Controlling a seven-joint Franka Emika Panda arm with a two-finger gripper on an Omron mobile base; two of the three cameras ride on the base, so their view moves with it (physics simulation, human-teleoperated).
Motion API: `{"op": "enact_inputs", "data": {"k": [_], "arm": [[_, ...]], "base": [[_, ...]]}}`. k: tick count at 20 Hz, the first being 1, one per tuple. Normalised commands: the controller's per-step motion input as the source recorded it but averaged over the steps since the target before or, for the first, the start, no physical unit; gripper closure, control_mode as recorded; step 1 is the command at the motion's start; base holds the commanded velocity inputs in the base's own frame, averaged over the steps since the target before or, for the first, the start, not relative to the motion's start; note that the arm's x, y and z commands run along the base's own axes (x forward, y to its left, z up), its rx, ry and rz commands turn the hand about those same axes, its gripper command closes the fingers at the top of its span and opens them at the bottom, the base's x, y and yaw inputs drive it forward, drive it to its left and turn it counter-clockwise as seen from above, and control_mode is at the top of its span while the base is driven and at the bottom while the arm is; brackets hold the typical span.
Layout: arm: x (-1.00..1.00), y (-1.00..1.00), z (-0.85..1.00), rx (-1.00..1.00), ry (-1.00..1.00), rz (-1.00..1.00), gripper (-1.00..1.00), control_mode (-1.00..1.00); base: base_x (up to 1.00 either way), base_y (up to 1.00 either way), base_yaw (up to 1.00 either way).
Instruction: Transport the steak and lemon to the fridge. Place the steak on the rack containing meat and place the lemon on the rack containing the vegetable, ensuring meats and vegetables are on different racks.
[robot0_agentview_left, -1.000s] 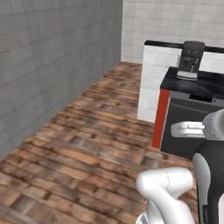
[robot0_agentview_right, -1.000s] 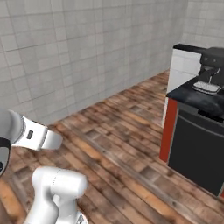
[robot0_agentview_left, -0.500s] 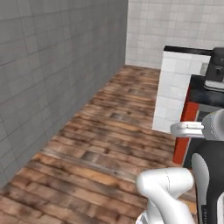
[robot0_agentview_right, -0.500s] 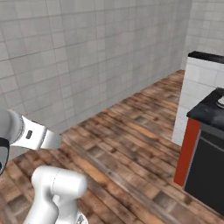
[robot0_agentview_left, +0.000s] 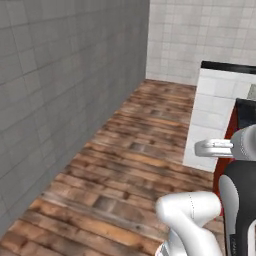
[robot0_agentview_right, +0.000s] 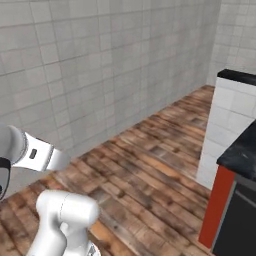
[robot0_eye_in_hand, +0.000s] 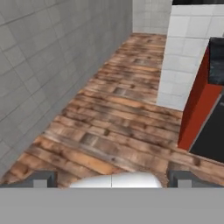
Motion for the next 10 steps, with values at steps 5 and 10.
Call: {"op": "enact_inputs", "data": {"k": [5,10], "arm": [[0.0,0.0,0.0,0.0,0.0,0.0,-1.0,1.0],[0.0,0.0,0.0,0.0,0.0,0.0,-1.0,1.0]], "base": [[1.0,0.09,-0.03],[1.0,0.86,-0.21]]}}
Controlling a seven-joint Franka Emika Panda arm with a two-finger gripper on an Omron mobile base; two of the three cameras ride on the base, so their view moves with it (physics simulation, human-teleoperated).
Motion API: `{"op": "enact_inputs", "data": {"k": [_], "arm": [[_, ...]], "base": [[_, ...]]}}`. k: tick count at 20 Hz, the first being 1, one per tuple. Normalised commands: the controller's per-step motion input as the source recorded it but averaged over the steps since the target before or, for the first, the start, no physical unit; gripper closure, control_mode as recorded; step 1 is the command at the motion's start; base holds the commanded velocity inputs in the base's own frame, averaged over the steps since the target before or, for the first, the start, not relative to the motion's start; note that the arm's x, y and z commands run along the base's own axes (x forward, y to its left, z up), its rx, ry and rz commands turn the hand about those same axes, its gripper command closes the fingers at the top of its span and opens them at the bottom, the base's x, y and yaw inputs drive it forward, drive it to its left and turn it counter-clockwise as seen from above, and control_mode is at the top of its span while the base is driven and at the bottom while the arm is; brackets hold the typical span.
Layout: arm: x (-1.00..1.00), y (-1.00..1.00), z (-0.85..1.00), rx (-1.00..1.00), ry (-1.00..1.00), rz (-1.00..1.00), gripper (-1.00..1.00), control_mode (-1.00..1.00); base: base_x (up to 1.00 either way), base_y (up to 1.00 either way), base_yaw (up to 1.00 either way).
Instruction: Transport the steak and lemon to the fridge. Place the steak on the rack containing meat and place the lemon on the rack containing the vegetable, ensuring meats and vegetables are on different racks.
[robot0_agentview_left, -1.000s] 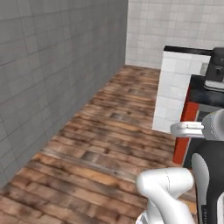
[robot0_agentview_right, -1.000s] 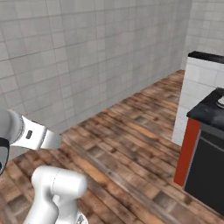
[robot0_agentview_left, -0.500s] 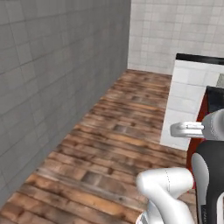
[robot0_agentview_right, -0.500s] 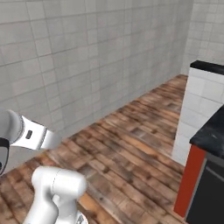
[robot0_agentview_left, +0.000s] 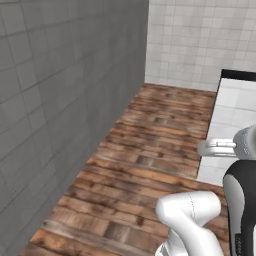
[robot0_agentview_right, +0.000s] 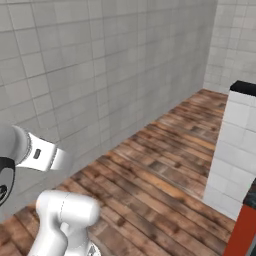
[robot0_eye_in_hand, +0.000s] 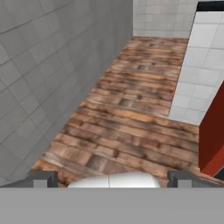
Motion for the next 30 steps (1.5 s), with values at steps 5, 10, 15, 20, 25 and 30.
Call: {"op": "enact_inputs", "data": {"k": [5,10,15,20,25,30], "arm": [[0.0,0.0,0.0,0.0,0.0,0.0,-1.0,1.0],[0.0,0.0,0.0,0.0,0.0,0.0,-1.0,1.0],[0.0,0.0,0.0,0.0,0.0,0.0,-1.0,1.0],[0.0,0.0,0.0,0.0,0.0,0.0,-1.0,1.0],[0.0,0.0,0.0,0.0,0.0,0.0,-1.0,1.0],[0.0,0.0,0.0,0.0,0.0,0.0,-1.0,1.0]], "base": [[1.0,0.89,-0.42],[1.0,0.98,-0.52],[1.0,0.95,-0.57],[1.0,1.0,-0.51],[1.0,1.0,-0.47],[1.0,0.82,-0.41]]}}
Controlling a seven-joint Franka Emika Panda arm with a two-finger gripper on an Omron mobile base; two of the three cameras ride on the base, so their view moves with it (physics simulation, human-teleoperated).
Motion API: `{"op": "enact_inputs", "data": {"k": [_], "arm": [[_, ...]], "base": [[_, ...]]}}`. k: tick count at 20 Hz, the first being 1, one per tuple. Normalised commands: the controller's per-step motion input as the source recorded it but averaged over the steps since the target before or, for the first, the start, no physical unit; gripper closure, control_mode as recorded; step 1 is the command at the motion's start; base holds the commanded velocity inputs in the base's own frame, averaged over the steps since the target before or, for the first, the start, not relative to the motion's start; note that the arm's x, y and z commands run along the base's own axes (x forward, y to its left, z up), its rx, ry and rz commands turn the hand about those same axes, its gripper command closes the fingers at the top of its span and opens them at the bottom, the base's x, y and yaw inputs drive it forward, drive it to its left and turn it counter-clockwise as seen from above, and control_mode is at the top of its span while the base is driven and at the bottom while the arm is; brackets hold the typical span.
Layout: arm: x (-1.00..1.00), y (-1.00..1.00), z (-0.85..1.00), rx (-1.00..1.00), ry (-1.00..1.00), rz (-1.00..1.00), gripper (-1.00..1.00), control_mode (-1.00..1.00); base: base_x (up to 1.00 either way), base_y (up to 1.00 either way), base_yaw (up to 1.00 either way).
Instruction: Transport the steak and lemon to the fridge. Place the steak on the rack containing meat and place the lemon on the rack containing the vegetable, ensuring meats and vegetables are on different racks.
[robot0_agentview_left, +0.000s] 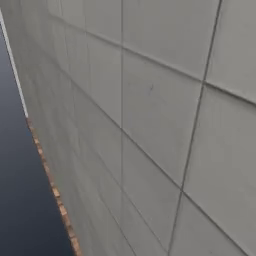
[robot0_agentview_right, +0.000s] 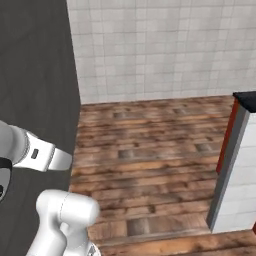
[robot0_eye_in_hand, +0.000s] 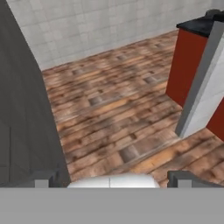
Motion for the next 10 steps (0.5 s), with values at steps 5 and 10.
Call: {"op": "enact_inputs", "data": {"k": [5,10], "arm": [[0.0,0.0,0.0,0.0,0.0,0.0,-1.0,1.0],[0.0,0.0,0.0,0.0,0.0,0.0,-1.0,1.0]], "base": [[1.0,0.81,-0.43],[1.0,0.87,-0.44]]}}
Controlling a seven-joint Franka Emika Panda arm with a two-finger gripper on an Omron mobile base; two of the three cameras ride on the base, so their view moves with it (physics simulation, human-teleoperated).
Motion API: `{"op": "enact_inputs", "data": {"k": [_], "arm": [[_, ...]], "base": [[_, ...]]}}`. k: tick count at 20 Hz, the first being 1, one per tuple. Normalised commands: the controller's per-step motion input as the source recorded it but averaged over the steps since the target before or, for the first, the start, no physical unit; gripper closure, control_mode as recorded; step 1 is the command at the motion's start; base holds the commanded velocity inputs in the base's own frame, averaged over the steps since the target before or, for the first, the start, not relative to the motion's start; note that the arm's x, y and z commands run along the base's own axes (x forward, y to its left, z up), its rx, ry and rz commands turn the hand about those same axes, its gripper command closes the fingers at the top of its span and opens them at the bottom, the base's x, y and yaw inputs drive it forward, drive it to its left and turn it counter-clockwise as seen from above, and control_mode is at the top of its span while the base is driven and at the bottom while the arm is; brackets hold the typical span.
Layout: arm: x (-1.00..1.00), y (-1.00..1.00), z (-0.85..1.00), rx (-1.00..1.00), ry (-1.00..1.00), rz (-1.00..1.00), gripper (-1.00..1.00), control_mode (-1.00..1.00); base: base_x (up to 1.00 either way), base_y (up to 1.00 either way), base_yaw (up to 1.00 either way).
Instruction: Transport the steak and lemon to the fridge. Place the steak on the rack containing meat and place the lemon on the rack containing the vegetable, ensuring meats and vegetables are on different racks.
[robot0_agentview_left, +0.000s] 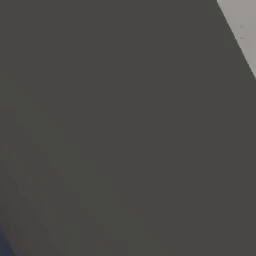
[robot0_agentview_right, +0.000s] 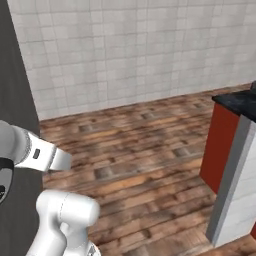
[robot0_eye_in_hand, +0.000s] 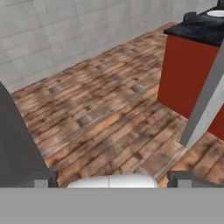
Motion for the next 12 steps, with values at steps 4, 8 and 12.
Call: {"op": "enact_inputs", "data": {"k": [4,8,12], "arm": [[0.0,0.0,0.0,0.0,0.0,0.0,-1.0,1.0],[0.0,0.0,0.0,0.0,0.0,0.0,-1.0,1.0],[0.0,0.0,0.0,0.0,0.0,0.0,-1.0,1.0]], "base": [[1.0,0.87,-0.45],[1.0,0.91,-0.45],[1.0,0.96,-0.45]]}}
